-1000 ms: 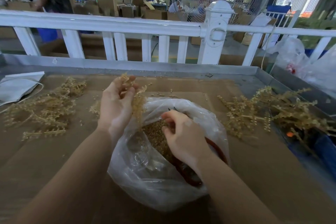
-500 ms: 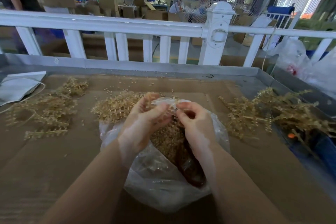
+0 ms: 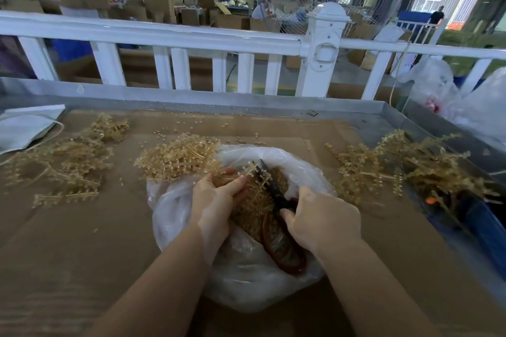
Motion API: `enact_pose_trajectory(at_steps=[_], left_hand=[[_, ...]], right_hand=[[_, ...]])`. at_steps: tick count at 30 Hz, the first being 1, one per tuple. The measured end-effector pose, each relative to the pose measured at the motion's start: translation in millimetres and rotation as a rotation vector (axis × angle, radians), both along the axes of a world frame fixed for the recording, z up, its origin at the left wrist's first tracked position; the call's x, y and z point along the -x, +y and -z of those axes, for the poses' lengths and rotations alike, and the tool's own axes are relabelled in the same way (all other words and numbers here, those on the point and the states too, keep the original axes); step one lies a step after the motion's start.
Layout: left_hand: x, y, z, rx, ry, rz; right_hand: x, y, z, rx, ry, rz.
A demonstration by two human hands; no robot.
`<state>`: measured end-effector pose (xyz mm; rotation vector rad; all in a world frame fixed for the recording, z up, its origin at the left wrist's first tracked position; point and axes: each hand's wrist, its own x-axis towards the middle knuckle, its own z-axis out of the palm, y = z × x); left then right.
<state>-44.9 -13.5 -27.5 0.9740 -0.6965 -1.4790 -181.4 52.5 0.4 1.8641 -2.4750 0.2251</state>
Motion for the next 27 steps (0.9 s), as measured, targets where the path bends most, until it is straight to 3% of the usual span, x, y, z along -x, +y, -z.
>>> enact_pose_trajectory(at_steps=[7, 11, 18, 21, 27], left_hand=[[2.2, -2.6, -1.6, -0.058, -0.070, 0.070], [2.0, -1.8, -5.4, -0.106, 0.020, 0.137], [-2.8, -7.5, -10.8, -0.178, 0.310, 0.138], [-1.2, -6.1, -8.7, -0.205, 0.335, 0.163], [-0.6, -2.4, -2.1, -0.166, 0.260, 0.207]], right_hand=[[-4.6, 1.7, -0.3, -0.087, -0.101, -0.055], [-2.4, 0.3, 3.7, -0.100, -0.321, -0.037], [5.0, -5.2, 3.3, 0.237, -0.754, -0.041], [-0.9, -9.2, 0.7, 0.264, -0.984, -0.077], [-13.3, -15.7, -0.7, 0.361, -1.222, -0.059]])
